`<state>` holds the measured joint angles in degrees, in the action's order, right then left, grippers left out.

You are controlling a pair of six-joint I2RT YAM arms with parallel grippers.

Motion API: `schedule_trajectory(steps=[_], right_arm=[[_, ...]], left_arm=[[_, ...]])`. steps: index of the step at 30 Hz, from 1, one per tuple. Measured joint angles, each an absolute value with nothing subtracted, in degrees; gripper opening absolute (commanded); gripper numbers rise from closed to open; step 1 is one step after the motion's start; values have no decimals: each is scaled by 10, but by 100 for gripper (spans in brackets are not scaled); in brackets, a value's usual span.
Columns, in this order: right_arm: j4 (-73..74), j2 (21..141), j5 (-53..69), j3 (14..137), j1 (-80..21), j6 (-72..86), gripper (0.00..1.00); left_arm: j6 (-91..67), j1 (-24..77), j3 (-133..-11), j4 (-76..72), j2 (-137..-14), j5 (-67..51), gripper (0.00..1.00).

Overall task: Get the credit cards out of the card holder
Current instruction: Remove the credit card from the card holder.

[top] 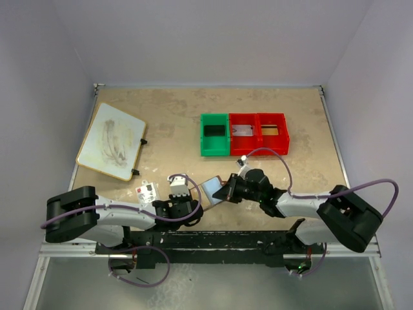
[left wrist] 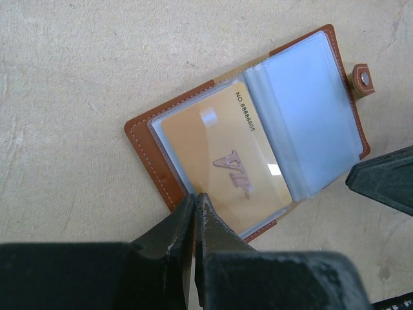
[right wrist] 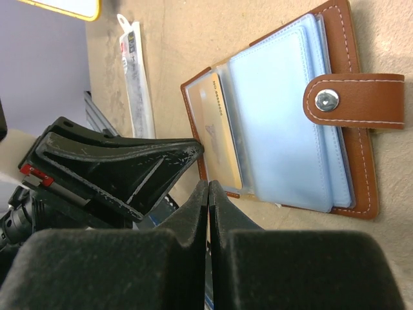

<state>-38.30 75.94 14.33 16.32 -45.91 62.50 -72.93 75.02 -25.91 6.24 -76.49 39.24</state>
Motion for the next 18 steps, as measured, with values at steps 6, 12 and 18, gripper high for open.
schedule_trajectory(steps=[6,12,18], right_arm=[[-350,763,155,181,-456,577,22],[-321,823,178,260,-456,509,31],[-315,890,205,317,-456,464,33]], left_arm=[[-730,750,-259,64,-762,392,0],[-724,744,-259,109,-719,361,14],[-704,678,-259,143,-664,316,22]])
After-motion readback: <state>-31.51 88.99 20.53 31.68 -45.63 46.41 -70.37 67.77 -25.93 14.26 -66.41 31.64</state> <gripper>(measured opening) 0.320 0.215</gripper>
